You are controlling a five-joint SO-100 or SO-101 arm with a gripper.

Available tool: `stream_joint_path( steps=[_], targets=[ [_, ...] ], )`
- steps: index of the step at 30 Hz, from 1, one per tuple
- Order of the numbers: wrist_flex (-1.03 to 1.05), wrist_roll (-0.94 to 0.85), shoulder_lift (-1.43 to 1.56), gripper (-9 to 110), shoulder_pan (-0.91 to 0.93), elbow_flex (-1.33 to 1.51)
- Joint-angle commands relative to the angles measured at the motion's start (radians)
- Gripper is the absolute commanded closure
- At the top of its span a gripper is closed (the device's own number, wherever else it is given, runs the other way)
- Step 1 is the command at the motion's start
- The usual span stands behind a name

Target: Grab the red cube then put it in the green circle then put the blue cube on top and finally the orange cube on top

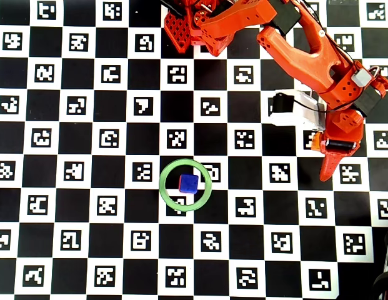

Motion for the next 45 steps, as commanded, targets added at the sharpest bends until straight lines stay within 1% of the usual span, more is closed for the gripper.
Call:
stream_joint_path(
  steps=[1,11,26,40,45],
  targets=[
    [0.009,0.018,0.028,51,-0.008,-0.074],
    [0.012,0.074,0.018,51,-0.005,-0.074],
    [0.009,0.069,0.015,54,0.009,-0.081],
    [-0.002,0.043,0.012,61,0.028,-0.084],
    [-0.003,0.04,0.012,67,0.031,-0.083]
  ],
)
